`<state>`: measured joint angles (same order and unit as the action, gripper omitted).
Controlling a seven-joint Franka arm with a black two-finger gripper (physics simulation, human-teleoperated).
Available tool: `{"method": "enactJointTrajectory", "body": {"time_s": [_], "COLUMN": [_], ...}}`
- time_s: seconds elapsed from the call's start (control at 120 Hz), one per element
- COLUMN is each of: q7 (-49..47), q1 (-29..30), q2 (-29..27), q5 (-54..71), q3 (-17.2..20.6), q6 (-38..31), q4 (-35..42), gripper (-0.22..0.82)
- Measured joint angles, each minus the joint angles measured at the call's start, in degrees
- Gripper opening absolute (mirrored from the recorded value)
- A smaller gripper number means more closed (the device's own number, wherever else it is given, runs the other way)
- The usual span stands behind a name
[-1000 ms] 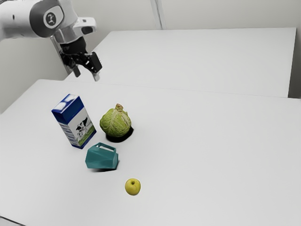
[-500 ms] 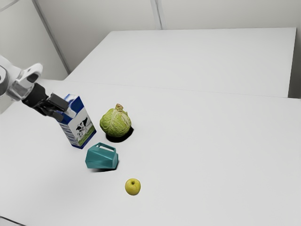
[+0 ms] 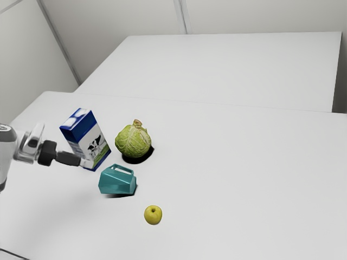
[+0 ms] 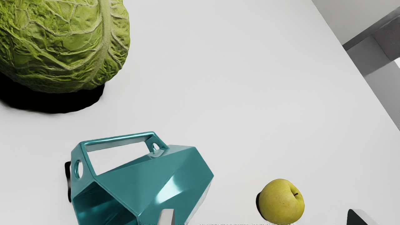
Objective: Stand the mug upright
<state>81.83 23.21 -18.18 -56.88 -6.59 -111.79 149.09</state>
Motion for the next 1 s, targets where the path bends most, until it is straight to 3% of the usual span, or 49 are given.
{"method": "enactJointTrajectory", "body": {"time_s": [0.433, 0.742, 1.0], "q7": [23.64, 33.11, 38.37], "q1": [0.18, -0.47, -1.55], "q2": [10.8, 15.76, 16.67], "q5": [-7.72, -11.37, -13.77], "q3": [-0.09, 0.11, 2.48], "q6": [-1.92, -2.94, -4.16], "q4": [0.35, -0.33, -0.52], "gripper": [0.6, 0.6, 0.6]}}
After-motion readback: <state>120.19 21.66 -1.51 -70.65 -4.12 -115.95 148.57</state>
